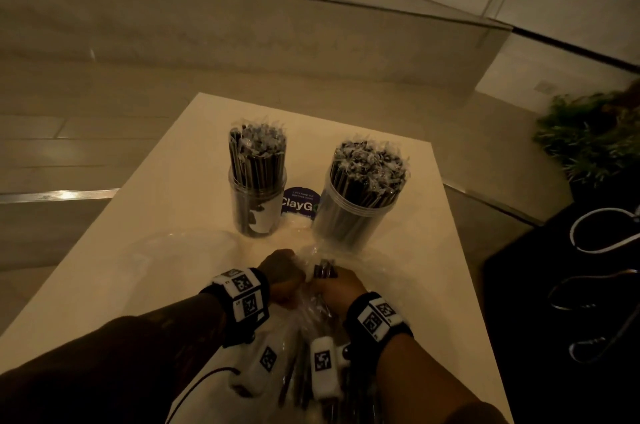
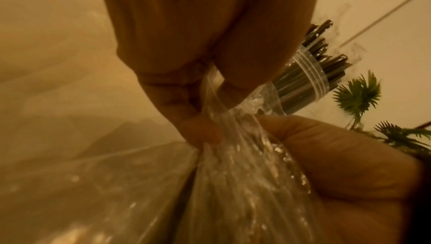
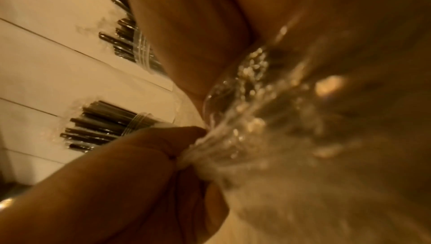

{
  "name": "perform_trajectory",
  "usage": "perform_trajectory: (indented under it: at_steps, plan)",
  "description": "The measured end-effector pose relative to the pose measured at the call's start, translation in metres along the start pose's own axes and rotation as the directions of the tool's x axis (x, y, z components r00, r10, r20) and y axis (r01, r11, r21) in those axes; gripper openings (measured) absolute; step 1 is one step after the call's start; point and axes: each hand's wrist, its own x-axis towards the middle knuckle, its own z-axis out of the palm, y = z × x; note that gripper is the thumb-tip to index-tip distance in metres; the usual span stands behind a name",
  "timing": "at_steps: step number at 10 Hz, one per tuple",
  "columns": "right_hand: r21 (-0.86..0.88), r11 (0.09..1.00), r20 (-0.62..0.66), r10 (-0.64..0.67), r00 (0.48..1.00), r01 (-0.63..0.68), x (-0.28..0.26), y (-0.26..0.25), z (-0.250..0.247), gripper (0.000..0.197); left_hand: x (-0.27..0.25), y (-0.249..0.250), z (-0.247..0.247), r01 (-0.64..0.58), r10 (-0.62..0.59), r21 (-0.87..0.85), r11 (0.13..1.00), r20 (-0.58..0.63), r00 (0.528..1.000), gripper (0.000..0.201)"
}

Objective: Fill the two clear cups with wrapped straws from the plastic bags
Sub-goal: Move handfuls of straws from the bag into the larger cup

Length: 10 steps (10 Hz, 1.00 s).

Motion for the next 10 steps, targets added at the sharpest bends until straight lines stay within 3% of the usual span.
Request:
perform_trajectory:
  at_steps: [1,2,3,4,5,6,7,8,9,10]
  plan:
    - [0.049,0.994,-0.170,-0.087,0.982,0.097,0.001,0.003,-0.002,0.027,0.004,0.002,0.000,-0.014,0.015,0.053,0.999,-0.014,1.000,0.041]
    - [0.111,0.975,-0.262,-0.159,0.952,0.194,-0.008,-0.002,-0.010,0.021,0.004,0.003,-0.004,0.013,-0.012,0.068,0.998,-0.022,1.000,0.037]
    - [0.114,0.945,-0.277,-0.266,0.923,0.306,-0.027,-0.018,-0.020,0.012,0.009,-0.003,-0.004,0.047,-0.046,0.099,0.994,-0.011,0.999,0.038]
    - [0.051,0.855,-0.377,-0.462,0.803,0.516,-0.048,-0.045,-0.036,0.007,0.013,-0.004,-0.004,0.078,-0.077,0.031,0.996,-0.009,0.997,0.042]
    - [0.091,0.716,-0.490,-0.573,0.657,0.692,-0.066,-0.076,-0.057,0.008,0.006,0.005,-0.006,-0.010,0.055,0.270,0.963,-0.159,0.986,0.063]
    - [0.120,0.636,-0.529,-0.609,0.591,0.762,-0.074,-0.094,-0.068,0.008,-0.015,0.033,-0.005,-0.538,0.614,0.322,0.779,-0.214,0.760,0.062]
    - [0.238,0.630,-0.476,-0.588,0.654,0.739,-0.073,-0.098,-0.055,0.009,-0.031,0.068,0.003,-0.738,0.725,0.081,0.670,0.140,0.674,0.068]
    - [0.139,0.656,-0.455,-0.623,0.636,0.742,-0.076,-0.101,-0.052,0.024,-0.031,0.082,0.011,-0.720,0.713,0.080,0.690,0.102,0.694,0.013]
    - [-0.157,0.580,-0.498,-0.745,0.443,0.800,-0.099,-0.115,-0.075,0.051,-0.028,0.084,0.011,-0.678,0.666,0.146,0.720,0.127,0.735,0.019]
    - [-0.447,0.450,-0.278,-0.891,0.358,0.773,-0.108,-0.122,-0.088,0.048,-0.025,0.083,0.013,-0.702,0.683,0.206,0.682,0.162,0.712,0.017]
